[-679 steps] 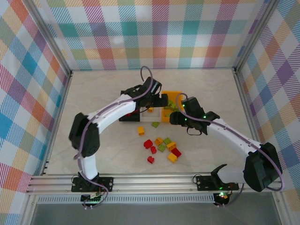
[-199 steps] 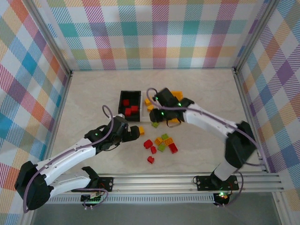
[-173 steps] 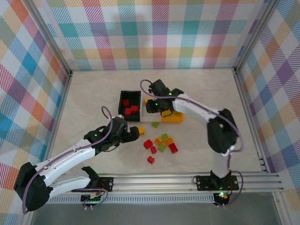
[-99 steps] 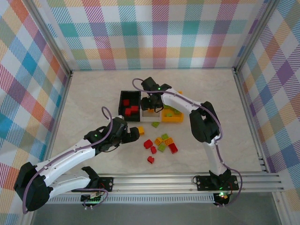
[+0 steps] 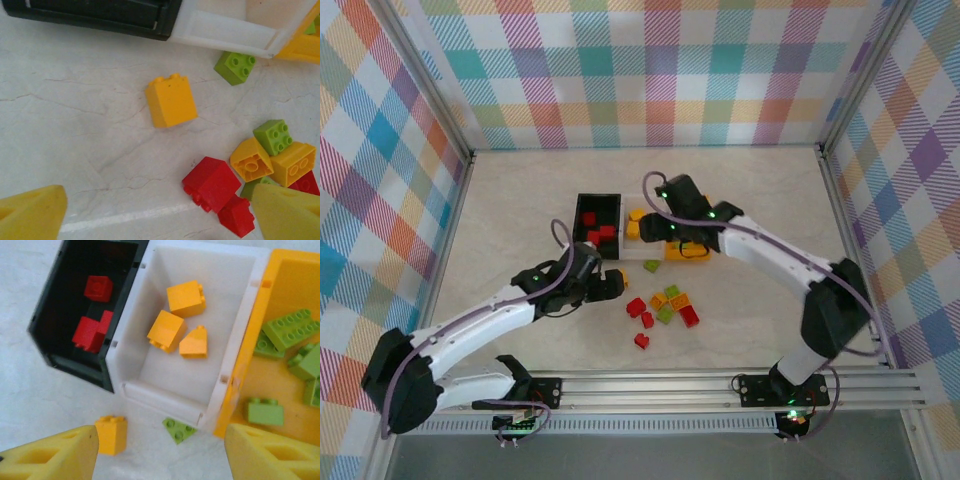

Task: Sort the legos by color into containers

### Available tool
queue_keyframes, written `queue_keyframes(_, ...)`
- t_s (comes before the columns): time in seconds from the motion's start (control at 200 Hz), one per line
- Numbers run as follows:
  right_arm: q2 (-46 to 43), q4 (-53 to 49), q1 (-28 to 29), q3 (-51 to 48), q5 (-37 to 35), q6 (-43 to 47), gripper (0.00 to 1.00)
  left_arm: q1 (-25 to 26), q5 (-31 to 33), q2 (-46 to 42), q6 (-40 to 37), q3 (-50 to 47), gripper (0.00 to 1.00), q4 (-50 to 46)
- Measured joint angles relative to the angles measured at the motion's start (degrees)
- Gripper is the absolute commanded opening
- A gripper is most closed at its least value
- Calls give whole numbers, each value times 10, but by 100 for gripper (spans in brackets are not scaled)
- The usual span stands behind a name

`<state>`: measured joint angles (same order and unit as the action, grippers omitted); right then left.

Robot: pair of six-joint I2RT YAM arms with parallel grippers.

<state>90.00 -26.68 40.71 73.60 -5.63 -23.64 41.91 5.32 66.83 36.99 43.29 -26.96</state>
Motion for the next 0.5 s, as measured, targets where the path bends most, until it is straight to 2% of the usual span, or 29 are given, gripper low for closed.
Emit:
queue_keyframes(0.205,-91,24,2,-131,5,-27,69,14,14,151,-38,84,83,4)
queue_keyframes(0.365,-132,25,2,-173,2,-36,69,15,45,234,-54,114,83,6)
queue_keyframes(0.505,-159,31,2,-179,0,-40,69,15,61,285,-64,138,69,10)
